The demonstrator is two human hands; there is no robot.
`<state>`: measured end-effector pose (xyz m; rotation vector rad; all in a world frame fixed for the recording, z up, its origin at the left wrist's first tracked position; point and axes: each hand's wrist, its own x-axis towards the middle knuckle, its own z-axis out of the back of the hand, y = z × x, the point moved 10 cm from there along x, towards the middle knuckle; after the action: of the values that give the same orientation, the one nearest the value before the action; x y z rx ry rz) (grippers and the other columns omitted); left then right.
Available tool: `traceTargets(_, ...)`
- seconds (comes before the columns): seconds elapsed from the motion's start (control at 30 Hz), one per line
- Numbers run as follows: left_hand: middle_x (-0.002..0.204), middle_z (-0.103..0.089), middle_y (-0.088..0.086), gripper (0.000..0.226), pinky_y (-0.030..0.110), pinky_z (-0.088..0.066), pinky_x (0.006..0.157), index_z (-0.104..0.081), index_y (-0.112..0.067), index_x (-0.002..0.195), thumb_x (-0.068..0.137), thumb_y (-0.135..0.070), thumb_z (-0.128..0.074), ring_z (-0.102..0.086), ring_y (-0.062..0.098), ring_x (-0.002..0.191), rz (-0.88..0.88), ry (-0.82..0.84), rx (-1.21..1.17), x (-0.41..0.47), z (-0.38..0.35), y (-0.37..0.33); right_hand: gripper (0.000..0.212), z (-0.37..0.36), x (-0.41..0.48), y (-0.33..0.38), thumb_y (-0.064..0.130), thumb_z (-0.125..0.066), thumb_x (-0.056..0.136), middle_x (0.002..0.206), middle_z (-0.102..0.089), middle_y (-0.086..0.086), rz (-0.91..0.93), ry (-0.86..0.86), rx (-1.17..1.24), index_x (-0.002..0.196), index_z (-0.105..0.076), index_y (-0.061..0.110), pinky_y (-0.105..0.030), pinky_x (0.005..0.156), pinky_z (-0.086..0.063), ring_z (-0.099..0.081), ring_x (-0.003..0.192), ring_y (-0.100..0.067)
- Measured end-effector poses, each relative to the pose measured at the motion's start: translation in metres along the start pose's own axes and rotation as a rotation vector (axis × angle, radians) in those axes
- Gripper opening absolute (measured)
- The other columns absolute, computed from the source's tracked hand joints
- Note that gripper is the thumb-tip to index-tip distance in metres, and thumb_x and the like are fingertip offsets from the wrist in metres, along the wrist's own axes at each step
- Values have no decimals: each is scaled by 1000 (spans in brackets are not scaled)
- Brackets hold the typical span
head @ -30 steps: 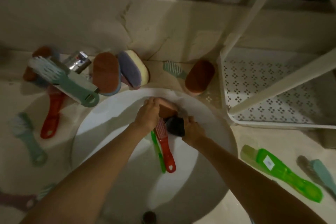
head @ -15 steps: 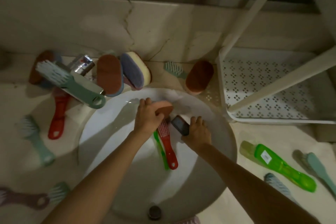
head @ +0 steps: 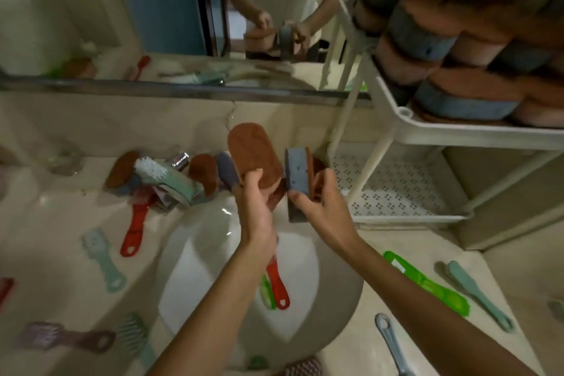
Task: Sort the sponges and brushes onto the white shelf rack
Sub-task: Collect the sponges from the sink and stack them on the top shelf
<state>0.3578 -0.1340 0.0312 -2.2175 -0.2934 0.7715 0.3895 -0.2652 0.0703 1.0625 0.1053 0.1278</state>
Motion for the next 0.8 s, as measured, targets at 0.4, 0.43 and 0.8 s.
traceTargets(0.4, 85, -67, 0, 24, 28, -50, 67, -62, -21, 93, 95, -33, -41, -63, 15, 78, -196, 311, 136, -84, -133, -95, 43, 140, -12, 143, 19, -74, 71, 105, -56, -4, 304, -193, 59, 97, -39, 20, -34, 76, -54, -59, 94, -18)
traceTargets(0.43, 86, -68, 1, 27, 27, -51, 64, -62, -20, 96, 95, -35, -40, -64, 15, 77, -189, 333, 165, -87, -144, -94, 45, 153, -8, 150, 16, -74, 71, 108, -55, -4, 318, -183, 51, 100, -39, 19, -35, 79, -54, -58, 97, -18)
traceTargets(0.8, 129, -54, 25, 55, 38, -44, 90, -41, -1, 134, 97, -42, -31, -54, 38, 119, 60, 432, 240, -89, -222, -42, 54, 267, 33, 135, 7, -71, 69, 117, -54, -4, 324, -193, -475, 117, -50, 19, -43, 96, -42, -51, 111, -25)
